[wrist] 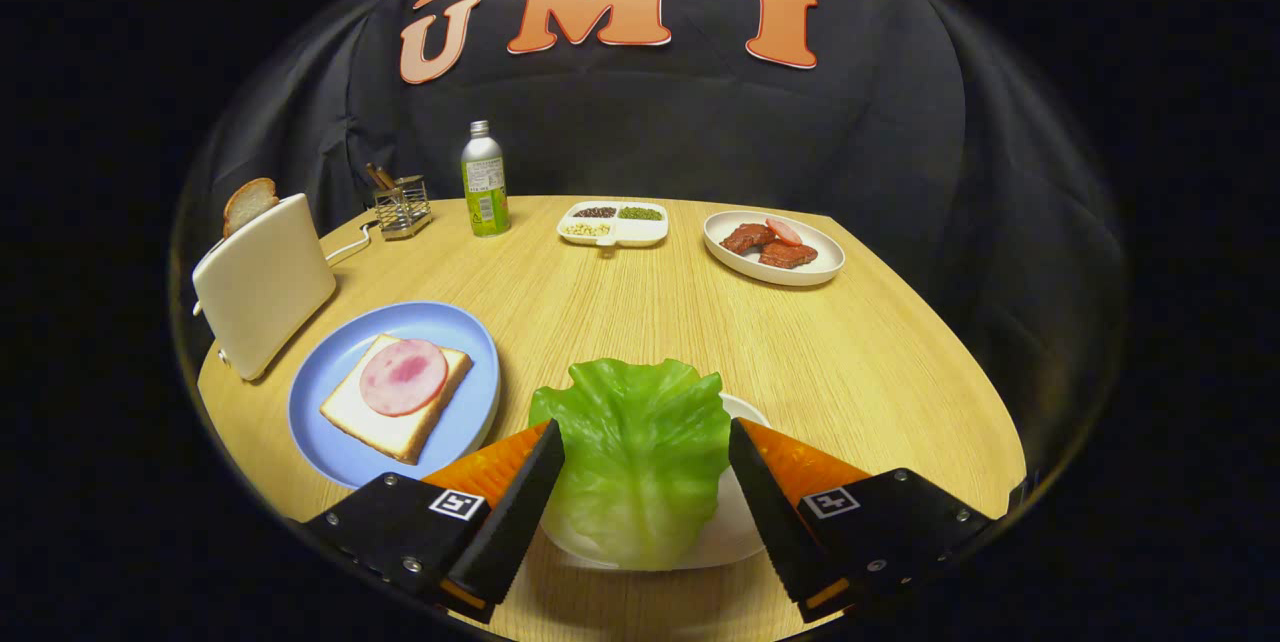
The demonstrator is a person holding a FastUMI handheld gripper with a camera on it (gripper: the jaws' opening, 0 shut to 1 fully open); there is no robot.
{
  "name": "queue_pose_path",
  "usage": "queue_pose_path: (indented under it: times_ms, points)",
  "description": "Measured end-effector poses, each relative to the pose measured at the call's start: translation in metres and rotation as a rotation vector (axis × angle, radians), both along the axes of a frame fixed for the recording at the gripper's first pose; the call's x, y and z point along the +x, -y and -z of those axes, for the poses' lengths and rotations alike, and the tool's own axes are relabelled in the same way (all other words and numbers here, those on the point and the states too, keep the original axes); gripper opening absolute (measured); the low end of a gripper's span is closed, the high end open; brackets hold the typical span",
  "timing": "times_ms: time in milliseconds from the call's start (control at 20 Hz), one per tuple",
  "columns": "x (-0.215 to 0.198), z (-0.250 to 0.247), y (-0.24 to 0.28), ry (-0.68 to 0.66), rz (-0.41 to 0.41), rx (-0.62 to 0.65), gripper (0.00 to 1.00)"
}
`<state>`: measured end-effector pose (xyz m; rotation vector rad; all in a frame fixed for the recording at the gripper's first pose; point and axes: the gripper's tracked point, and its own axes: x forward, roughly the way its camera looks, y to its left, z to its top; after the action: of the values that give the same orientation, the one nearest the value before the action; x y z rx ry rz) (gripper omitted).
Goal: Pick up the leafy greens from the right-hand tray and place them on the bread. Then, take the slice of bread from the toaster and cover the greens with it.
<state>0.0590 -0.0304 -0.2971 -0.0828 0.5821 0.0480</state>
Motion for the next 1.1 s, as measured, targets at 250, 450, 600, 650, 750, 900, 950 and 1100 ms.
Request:
queue_pose_path:
  times_ms: [250, 450, 600, 650, 750, 900, 950, 1100]
  points:
    - [0.0, 0.013, 0.001, -0.036, -0.002, -0.012, 0.98]
    - [0.0, 0.02, 0.0, -0.059, 0.001, -0.01, 0.94]
    - [-0.001, 0.023, -0.001, -0.076, -0.005, -0.014, 0.89]
    - [-0.002, 0.025, -0.001, -0.081, -0.007, -0.015, 0.87]
    - [-0.001, 0.026, -0.001, -0.089, -0.006, -0.008, 0.84]
    - [-0.002, 0.028, -0.002, -0.105, 0.003, 0.008, 0.82]
    - [-0.003, 0.029, -0.003, -0.113, 0.002, 0.019, 0.82]
    - [-0.003, 0.03, -0.006, -0.125, 0.004, 0.036, 0.75]
